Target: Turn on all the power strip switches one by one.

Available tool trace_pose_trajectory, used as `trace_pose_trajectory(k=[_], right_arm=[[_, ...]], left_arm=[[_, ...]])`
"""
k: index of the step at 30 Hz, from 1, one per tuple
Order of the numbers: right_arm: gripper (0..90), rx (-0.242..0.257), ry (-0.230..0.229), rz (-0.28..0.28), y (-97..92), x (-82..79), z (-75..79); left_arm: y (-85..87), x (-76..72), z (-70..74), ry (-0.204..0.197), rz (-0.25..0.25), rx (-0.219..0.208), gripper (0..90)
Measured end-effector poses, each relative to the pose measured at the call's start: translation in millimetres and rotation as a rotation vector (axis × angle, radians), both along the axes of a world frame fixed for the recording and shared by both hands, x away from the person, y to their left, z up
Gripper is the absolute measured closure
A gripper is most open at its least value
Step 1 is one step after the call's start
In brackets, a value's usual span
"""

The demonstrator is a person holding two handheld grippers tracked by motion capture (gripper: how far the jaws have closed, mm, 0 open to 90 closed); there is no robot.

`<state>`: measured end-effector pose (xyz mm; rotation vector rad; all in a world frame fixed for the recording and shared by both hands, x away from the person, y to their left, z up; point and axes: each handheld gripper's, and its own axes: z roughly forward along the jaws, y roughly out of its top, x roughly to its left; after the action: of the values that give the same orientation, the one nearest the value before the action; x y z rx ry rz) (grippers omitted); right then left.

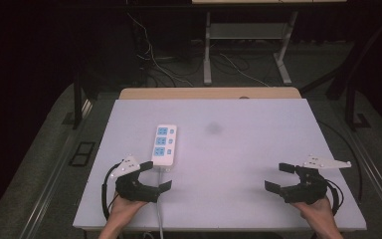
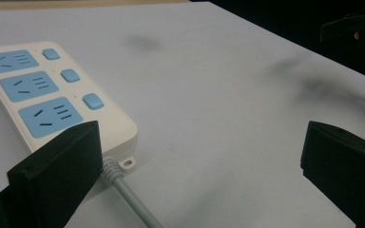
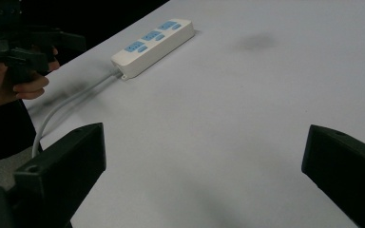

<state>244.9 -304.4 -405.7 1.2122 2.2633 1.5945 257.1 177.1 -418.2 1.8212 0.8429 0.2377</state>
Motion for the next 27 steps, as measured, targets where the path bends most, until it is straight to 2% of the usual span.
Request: trace_pose_trajectory(k=[8, 13, 18, 21, 22, 27], right_arm=[[0.6, 0.003, 0.008, 0.007, -0.2, 0.6, -1.2], [0.6, 0.000, 0.014, 0.011, 0.0, 1.2, -2.0], [0.6, -0.004, 0.021, 0.018, 0.4, 1.8, -2.6], [0.6, -0.002, 0.028, 0.031, 1.4, 2.1, -2.6], [0.7, -0.005, 0.031, 0.034, 1.6, 2.4, -2.6], [0.7, -0.019, 0.041, 0.037, 2.1, 3.2, -2.4]], left_arm=[[1.5, 0.0, 0.3, 0.002, 0.004, -0.010, 0.0], [1.4, 0.3, 0.8, 0.020, 0.015, 0.016, 0.0], [1.1, -1.9, 3.1, 0.021, 0.012, 0.007, 0.0], [0.2, -3.7, 4.6, 0.022, 0.007, 0.010, 0.0], [-0.3, -5.2, 5.1, 0.017, 0.014, 0.024, 0.0], [1.8, -8.7, 6.6, 0.024, 0.016, 0.025, 0.0]])
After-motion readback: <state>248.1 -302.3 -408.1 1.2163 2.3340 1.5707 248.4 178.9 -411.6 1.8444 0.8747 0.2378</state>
